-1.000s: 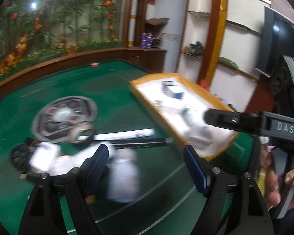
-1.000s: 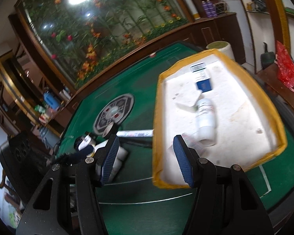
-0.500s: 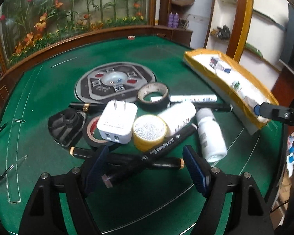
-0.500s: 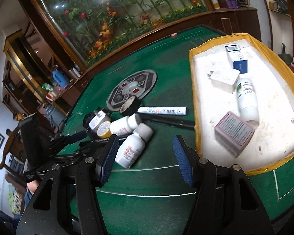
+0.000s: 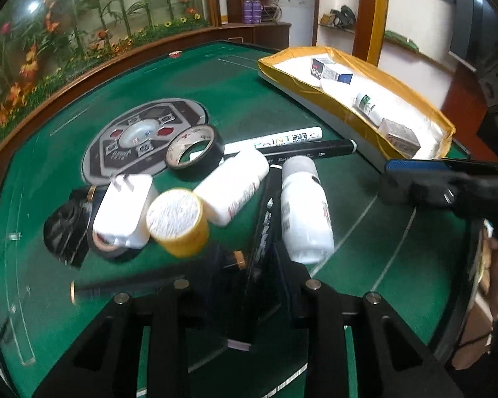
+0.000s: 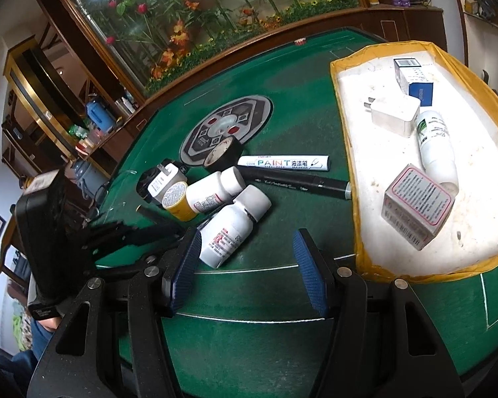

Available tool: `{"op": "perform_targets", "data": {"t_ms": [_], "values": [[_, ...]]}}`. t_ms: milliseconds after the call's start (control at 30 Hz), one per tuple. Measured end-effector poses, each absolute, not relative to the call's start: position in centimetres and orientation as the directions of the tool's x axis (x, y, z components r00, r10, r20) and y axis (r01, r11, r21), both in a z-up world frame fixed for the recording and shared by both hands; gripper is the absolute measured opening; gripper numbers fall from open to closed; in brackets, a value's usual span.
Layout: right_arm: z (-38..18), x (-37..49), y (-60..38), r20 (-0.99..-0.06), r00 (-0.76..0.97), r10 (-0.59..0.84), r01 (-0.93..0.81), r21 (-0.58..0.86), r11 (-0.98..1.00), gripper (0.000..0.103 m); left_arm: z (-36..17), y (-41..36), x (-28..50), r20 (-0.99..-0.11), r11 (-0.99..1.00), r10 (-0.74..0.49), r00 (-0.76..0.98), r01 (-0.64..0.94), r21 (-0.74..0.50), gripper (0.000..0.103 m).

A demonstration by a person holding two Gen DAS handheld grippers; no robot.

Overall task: Organize rigid objects
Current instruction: 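Grasp a black marker with the left tool while the right grasps a white bottle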

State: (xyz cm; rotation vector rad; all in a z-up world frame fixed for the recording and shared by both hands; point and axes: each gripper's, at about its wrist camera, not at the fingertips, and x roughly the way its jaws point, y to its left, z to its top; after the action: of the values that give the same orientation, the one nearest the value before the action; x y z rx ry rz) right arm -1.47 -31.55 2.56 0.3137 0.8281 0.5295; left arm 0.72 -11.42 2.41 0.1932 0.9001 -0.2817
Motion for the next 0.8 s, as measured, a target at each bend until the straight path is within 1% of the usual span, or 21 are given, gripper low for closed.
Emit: {"op": "perform_targets", "data": {"t_ms": [67, 133, 200, 267, 300, 367, 600, 733, 800], "values": [[2.6, -1.4, -31.3, -0.614, 0.557, 0.559, -0.323, 0.46, 0.827, 0.058, 2.1, -11.9, 1.6, -0.803, 0.945, -0.155, 0.576, 0.323, 0.049, 0.032], [2.5, -1.3, -31.2, -0.616, 0.556, 0.558, -0.322, 0.46, 0.828, 0.058, 1.6, -12.2, 2.6, -0.822, 0.944, -0.178, 0.541, 0.329, 0.013, 0.032], [2.4, -1.2, -31.0, -0.621, 0.552, 0.556, -0.321, 0.458, 0.829, 0.058, 1.3, -12.0, 2.8, -0.815, 0.949, -0.19, 0.548, 0.315, -0.009, 0.032], [2.4, -1.1, -30.9, -0.626, 0.55, 0.553, -0.318, 0.455, 0.832, 0.058, 1.3, -12.1, 2.5, -0.816, 0.948, -0.189, 0.546, 0.318, -0.006, 0.031], [2.4, -1.0, -30.7, -0.628, 0.549, 0.552, -0.317, 0.454, 0.832, 0.058, 1.3, -12.0, 2.3, -0.816, 0.95, -0.193, 0.545, 0.313, -0.015, 0.03], [2.4, -0.9, -30.4, -0.635, 0.545, 0.547, -0.316, 0.448, 0.836, 0.058, 1.3, -11.6, 1.5, -0.814, 0.953, -0.196, 0.548, 0.303, -0.026, 0.023], [1.4, 0.1, -28.5, -0.684, 0.517, 0.514, -0.317, 0.405, 0.858, 0.058, 1.6, -9.3, -2.3, -0.814, 0.962, -0.211, 0.542, 0.265, -0.074, 0.021], [1.2, 1.1, -27.3, -0.705, 0.521, 0.481, -0.309, 0.369, 0.877, 0.058, 1.6, -8.9, -3.5, -0.818, 0.964, -0.196, 0.541, 0.259, -0.06, 0.022], [1.3, 1.9, -26.8, -0.719, 0.527, 0.453, -0.291, 0.348, 0.891, 0.058, 1.7, -9.2, -3.3, -0.814, 0.965, -0.174, 0.554, 0.26, -0.029, 0.022]]}}
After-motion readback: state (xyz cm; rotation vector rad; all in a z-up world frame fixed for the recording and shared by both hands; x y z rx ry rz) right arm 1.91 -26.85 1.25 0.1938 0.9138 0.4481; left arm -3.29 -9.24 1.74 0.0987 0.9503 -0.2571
